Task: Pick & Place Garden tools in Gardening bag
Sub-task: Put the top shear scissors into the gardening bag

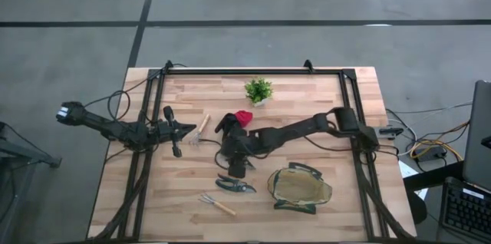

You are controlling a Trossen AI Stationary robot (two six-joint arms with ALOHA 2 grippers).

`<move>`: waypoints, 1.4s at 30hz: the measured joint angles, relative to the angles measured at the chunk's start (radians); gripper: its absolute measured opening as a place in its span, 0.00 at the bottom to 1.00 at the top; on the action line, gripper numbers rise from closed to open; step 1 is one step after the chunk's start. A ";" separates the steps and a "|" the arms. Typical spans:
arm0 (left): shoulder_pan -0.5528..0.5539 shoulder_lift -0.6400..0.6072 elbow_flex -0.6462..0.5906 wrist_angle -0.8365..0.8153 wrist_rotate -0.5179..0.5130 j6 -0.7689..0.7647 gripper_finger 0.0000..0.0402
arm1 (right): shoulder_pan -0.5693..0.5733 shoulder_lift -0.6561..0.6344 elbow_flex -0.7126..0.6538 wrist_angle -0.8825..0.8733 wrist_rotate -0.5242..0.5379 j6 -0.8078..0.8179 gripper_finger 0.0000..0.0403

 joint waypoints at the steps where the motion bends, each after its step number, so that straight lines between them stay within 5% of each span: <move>1: 0.000 0.000 0.000 0.000 0.000 0.000 0.03 | 0.004 0.006 0.006 0.002 0.002 -0.006 0.37; 25: 0.000 0.003 0.000 -0.016 0.000 0.000 0.03 | 0.034 0.025 0.069 -0.130 0.083 -0.013 0.28; 31: 0.000 0.003 0.000 -0.018 0.000 0.000 0.03 | 0.038 0.024 0.092 -0.183 0.223 0.014 0.29; 42: 0.000 0.003 0.000 -0.021 0.000 0.000 0.03 | 0.028 0.056 0.073 -0.177 0.232 0.069 0.34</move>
